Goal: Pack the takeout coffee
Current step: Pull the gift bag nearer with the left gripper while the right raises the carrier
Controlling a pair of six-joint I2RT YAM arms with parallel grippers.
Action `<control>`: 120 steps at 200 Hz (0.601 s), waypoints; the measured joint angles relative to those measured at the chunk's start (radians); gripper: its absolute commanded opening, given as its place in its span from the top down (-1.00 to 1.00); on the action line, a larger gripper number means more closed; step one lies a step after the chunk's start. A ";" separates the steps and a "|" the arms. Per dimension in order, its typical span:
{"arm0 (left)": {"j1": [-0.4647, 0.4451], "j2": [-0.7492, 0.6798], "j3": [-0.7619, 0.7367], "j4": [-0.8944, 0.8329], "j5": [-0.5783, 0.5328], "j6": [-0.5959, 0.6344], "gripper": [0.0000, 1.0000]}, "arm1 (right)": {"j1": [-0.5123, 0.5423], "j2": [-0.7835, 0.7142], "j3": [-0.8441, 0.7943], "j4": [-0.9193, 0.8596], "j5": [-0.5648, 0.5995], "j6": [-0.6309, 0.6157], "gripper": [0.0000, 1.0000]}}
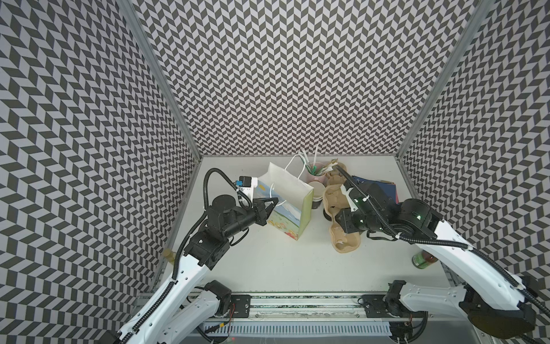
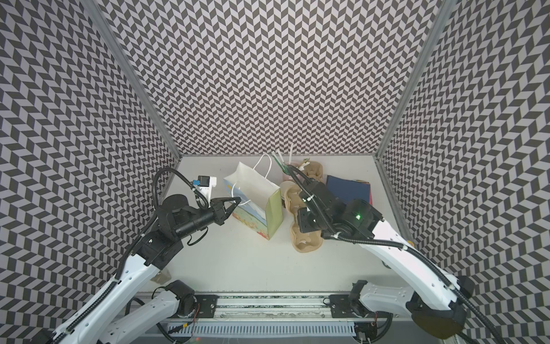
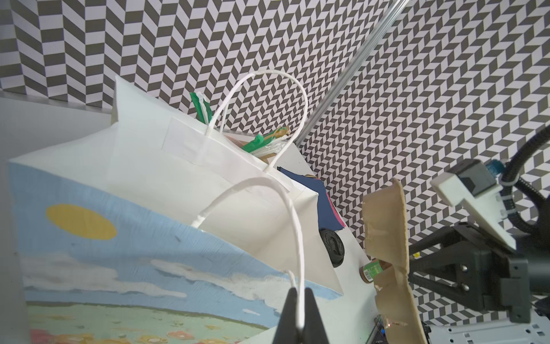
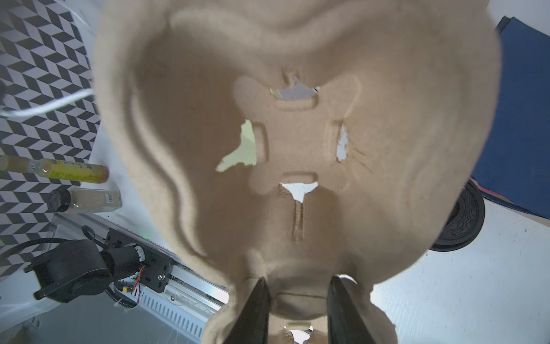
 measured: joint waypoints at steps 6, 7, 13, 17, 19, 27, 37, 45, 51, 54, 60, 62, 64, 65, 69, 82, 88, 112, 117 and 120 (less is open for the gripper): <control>0.000 -0.006 -0.001 -0.002 0.005 0.010 1.00 | 0.000 0.000 0.007 -0.001 0.000 -0.003 0.38; 0.000 -0.006 -0.001 -0.002 0.005 0.011 1.00 | 0.000 0.000 0.009 -0.001 0.000 -0.003 0.38; 0.000 -0.011 -0.001 -0.003 0.009 0.020 1.00 | 0.000 0.001 0.016 -0.002 0.000 -0.006 0.38; 0.000 -0.014 -0.001 -0.005 0.011 0.026 1.00 | 0.000 0.001 0.022 -0.002 0.000 -0.009 0.38; 0.000 -0.016 -0.001 -0.006 0.012 0.029 1.00 | 0.000 0.001 0.025 -0.002 0.000 -0.009 0.39; 0.001 -0.023 -0.001 -0.011 0.014 0.041 1.00 | 0.000 0.003 0.037 -0.005 0.000 -0.014 0.39; 0.005 -0.032 -0.001 -0.020 0.018 0.057 1.00 | 0.000 0.005 0.053 -0.006 0.000 -0.017 0.39; 0.011 -0.039 -0.001 -0.029 0.019 0.068 1.00 | 0.002 0.007 0.064 -0.008 0.000 -0.021 0.39; 0.017 -0.045 -0.001 -0.039 0.021 0.079 1.00 | 0.003 0.009 0.072 -0.008 0.000 -0.024 0.39; 0.020 -0.047 -0.001 -0.045 0.021 0.084 1.00 | 0.004 0.010 0.076 -0.008 0.000 -0.024 0.39; 0.027 -0.053 -0.001 -0.055 0.023 0.092 1.00 | 0.006 0.011 0.082 -0.008 0.000 -0.029 0.39; 0.031 -0.055 -0.001 -0.059 0.023 0.095 1.00 | 0.007 0.012 0.085 -0.009 0.000 -0.029 0.39; 0.034 -0.057 -0.001 -0.061 0.025 0.098 1.00 | 0.007 0.012 0.086 -0.009 0.000 -0.029 0.39; 0.035 -0.058 -0.001 -0.063 0.025 0.099 1.00 | 0.008 0.013 0.088 -0.009 0.000 -0.031 0.39; 0.042 -0.061 -0.001 -0.069 0.026 0.109 1.00 | 0.010 0.014 0.092 -0.011 0.000 -0.032 0.39; 0.055 -0.072 -0.001 -0.082 0.026 0.128 1.00 | 0.014 0.023 0.110 -0.019 0.000 -0.035 0.39; 0.059 -0.076 -0.001 -0.086 0.026 0.136 1.00 | 0.016 0.026 0.118 -0.023 0.000 -0.037 0.39; 0.062 -0.090 -0.021 -0.086 0.027 0.156 1.00 | 0.027 0.050 0.158 -0.031 0.001 -0.040 0.38; 0.062 -0.093 -0.031 -0.085 0.027 0.159 1.00 | 0.031 0.056 0.165 -0.031 0.001 -0.040 0.38; 0.062 -0.095 -0.037 -0.085 0.027 0.159 1.00 | 0.032 0.058 0.170 -0.031 0.001 -0.040 0.39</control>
